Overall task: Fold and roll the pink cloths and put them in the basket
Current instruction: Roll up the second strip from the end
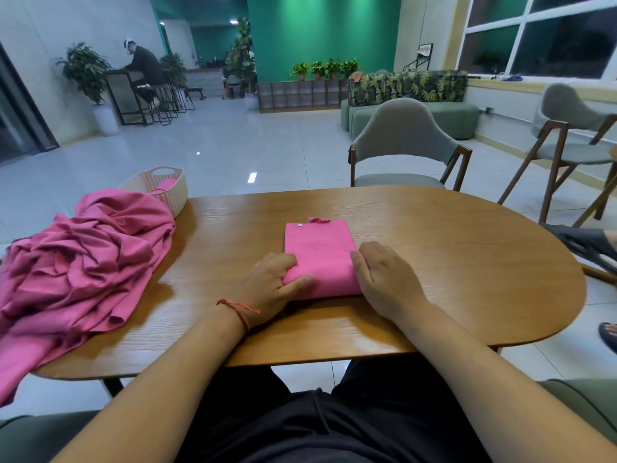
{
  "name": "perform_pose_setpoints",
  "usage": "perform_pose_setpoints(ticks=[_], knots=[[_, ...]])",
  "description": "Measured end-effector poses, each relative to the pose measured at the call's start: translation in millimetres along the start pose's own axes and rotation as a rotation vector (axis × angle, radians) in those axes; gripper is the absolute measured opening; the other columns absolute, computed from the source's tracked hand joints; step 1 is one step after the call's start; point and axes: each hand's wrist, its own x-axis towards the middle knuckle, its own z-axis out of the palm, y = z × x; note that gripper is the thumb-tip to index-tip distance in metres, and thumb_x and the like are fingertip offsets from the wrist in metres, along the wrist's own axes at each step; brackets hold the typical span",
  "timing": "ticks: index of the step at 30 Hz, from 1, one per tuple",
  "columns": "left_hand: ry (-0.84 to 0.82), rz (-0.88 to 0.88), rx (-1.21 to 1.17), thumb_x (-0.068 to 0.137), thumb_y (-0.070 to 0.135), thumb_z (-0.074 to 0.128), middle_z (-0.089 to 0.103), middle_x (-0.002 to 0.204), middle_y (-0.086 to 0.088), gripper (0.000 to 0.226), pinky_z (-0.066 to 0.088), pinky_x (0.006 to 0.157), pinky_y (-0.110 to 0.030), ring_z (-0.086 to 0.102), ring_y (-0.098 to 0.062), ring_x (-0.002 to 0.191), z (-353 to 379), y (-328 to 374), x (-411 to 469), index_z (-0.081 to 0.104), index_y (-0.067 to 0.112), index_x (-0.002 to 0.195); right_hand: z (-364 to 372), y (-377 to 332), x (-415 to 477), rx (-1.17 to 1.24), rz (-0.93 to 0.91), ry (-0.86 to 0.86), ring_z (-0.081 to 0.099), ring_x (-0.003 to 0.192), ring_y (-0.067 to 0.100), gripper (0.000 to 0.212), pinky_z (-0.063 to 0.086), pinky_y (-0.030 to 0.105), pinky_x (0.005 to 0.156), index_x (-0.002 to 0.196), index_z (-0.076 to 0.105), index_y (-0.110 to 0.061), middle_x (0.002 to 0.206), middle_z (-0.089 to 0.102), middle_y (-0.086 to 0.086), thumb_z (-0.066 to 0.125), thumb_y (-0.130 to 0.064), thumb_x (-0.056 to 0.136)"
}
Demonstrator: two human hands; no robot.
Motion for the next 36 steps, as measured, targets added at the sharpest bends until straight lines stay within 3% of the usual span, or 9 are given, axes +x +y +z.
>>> perform_pose_setpoints(ticks=[5, 8, 10, 13, 17, 19, 22, 29, 36], knots=[[0.014, -0.031, -0.028, 0.103, 0.07, 0.029, 0.056, 0.084, 0.006, 0.049, 0.047, 0.088, -0.049, 0.051, -0.018, 0.09, 0.3, 2.6, -0.7, 0.049, 0.03, 0.084, -5.1, -5.3, 11.9, 0.027, 0.135, -0.125, 0.052, 0.071, 0.022, 0.045, 0.031, 0.04, 0.062, 0.069, 0.046, -0.019, 0.07, 0.055, -0.001, 0.038, -0.035, 0.11], [0.082, 0.028, -0.005, 0.103, 0.063, 0.04, 0.059, 0.109, 0.006, 0.04, 0.047, 0.097, -0.042, 0.053, -0.016, 0.105, -0.2, -0.3, -4.8, 0.058, 0.028, 0.112, -7.7, -7.0, 23.6, 0.05, 0.213, -0.204, 0.051, 0.068, 0.025, 0.044, 0.03, 0.038, 0.057, 0.065, 0.043, -0.014, 0.066, 0.054, 0.004, 0.04, -0.032, 0.105], [0.102, 0.114, 0.048, 0.098, 0.063, 0.056, 0.057, 0.123, 0.002, 0.05, 0.043, 0.103, -0.033, 0.051, -0.015, 0.116, -0.5, -2.3, -8.3, 0.057, 0.023, 0.128, -7.5, -6.8, 32.1, 0.07, 0.283, -0.256, 0.05, 0.066, 0.027, 0.043, 0.029, 0.039, 0.056, 0.062, 0.04, -0.015, 0.064, 0.053, 0.006, 0.042, -0.031, 0.102], [0.07, 0.136, 0.098, 0.086, 0.064, 0.073, 0.053, 0.13, -0.001, 0.069, 0.037, 0.105, -0.027, 0.046, -0.015, 0.121, 1.0, -4.8, -9.1, 0.055, 0.019, 0.136, -6.3, -8.2, 38.5, 0.117, 0.354, -0.27, 0.047, 0.062, 0.026, 0.041, 0.029, 0.039, 0.056, 0.06, 0.038, -0.017, 0.062, 0.049, 0.004, 0.043, -0.03, 0.098], [0.001, 0.106, 0.056, 0.088, 0.069, 0.066, 0.055, 0.129, -0.001, 0.071, 0.044, 0.104, -0.035, 0.051, -0.019, 0.119, -1.0, -6.0, -5.8, 0.053, 0.022, 0.138, -0.3, -4.4, 24.0, 0.125, 0.316, -0.165, 0.052, 0.076, 0.025, 0.046, 0.037, 0.04, 0.064, 0.069, 0.047, -0.017, 0.075, 0.054, 0.001, 0.033, -0.04, 0.106], [-0.04, 0.079, 0.035, 0.088, 0.077, 0.057, 0.057, 0.127, 0.001, 0.073, 0.046, 0.101, -0.037, 0.051, -0.018, 0.116, -0.5, -6.6, -3.5, 0.052, 0.024, 0.137, 5.7, -1.6, 11.7, 0.063, 0.151, -0.073, 0.051, 0.092, 0.023, 0.044, 0.042, 0.041, 0.08, 0.087, 0.058, -0.018, 0.093, 0.057, -0.002, 0.026, -0.042, 0.106], [-0.072, 0.009, -0.006, 0.089, 0.086, 0.043, 0.059, 0.115, 0.003, 0.068, 0.047, 0.099, -0.04, 0.051, -0.016, 0.11, 1.4, -11.0, -0.5, 0.053, 0.032, 0.128, 14.1, 0.0, 0.8, -0.069, -0.14, 0.006, 0.053, 0.099, 0.025, 0.034, 0.046, 0.042, 0.089, 0.111, 0.065, -0.015, 0.108, 0.061, 0.002, 0.035, -0.031, 0.106], [-0.033, -0.002, -0.108, 0.106, 0.062, 0.028, 0.055, 0.081, 0.006, 0.05, 0.046, 0.086, -0.045, 0.052, -0.012, 0.09, 0.3, -3.9, 2.9, 0.048, 0.024, 0.082, 10.1, -15.7, -1.4, -0.163, -0.353, 0.043, 0.057, 0.102, 0.029, 0.027, 0.049, 0.044, 0.095, 0.118, 0.066, -0.012, 0.113, 0.063, 0.005, 0.045, -0.027, 0.11], [0.055, 0.018, -0.024, 0.108, 0.053, 0.024, 0.057, 0.088, 0.009, 0.046, 0.043, 0.085, -0.041, 0.05, -0.016, 0.091, 1.8, -2.4, 5.3, 0.054, 0.025, 0.088, 20.1, -26.3, 1.2, -0.219, -0.196, 0.033, 0.051, 0.081, 0.028, 0.045, 0.047, 0.043, 0.082, 0.092, 0.063, -0.019, 0.088, 0.062, 0.001, 0.032, -0.044, 0.113]])
